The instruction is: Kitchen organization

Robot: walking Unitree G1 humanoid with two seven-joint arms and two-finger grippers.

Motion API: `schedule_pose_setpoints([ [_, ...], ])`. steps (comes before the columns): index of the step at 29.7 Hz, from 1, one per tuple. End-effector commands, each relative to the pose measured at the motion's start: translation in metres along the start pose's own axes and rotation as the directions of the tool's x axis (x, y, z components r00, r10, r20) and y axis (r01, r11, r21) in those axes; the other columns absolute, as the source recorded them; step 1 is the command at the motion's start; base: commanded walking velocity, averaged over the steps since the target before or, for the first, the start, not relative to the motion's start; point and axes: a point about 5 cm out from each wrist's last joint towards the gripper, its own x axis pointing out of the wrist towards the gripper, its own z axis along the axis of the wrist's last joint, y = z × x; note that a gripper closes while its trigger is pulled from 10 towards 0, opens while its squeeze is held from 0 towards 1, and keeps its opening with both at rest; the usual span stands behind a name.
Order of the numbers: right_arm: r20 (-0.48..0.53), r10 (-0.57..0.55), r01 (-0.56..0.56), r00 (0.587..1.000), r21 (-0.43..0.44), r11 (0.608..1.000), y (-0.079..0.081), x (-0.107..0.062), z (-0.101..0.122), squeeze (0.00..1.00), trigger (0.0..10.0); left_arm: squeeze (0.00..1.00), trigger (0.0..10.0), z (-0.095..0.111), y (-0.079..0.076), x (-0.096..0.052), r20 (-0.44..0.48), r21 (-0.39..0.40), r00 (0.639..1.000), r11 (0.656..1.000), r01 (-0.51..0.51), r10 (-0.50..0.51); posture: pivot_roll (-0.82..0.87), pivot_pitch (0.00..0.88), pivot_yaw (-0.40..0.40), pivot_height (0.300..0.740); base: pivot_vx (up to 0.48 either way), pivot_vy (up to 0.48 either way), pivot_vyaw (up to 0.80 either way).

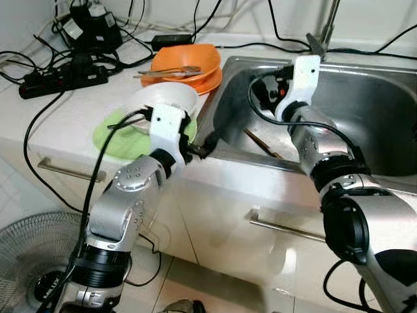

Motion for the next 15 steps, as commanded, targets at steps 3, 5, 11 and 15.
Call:
schedule_pose_setpoints([
  [3, 0.045, 0.028, -0.030, 0.999, 0.055, 0.998, 0.008, 0.000, 0.001, 0.00, 10.0, 1.00, 10.0, 0.024, 0.011, -0.005, 0.120, 0.048, 0.991, 0.996, -0.073, 0.067, 0.03, 0.057, 0.114, 0.740, 0.000, 0.000, 0.00],
  [5, 0.059, 0.036, -0.041, 0.998, 0.086, 0.995, 0.011, -0.002, -0.002, 0.00, 10.0, 1.00, 10.0, 0.026, 0.010, -0.006, 0.145, 0.046, 0.987, 0.996, -0.074, 0.067, 0.03, 0.056, 0.113, 0.740, 0.000, 0.000, 0.00],
  [11, 0.078, 0.036, -0.046, 0.996, 0.138, 0.989, 0.015, -0.006, -0.006, 0.00, 10.0, 0.92, 10.0, 0.024, 0.007, -0.004, 0.148, 0.048, 0.987, 0.996, -0.074, 0.066, 0.03, 0.053, 0.115, 0.740, 0.000, 0.000, 0.00],
  [15, 0.092, 0.032, -0.046, 0.995, 0.159, 0.986, 0.017, -0.009, -0.005, 0.00, 10.0, 0.00, 10.0, 0.040, 0.010, -0.009, 0.246, 0.101, 0.963, 0.985, -0.139, 0.111, 0.03, 0.052, 0.116, 0.740, 0.000, 0.000, 0.00],
])
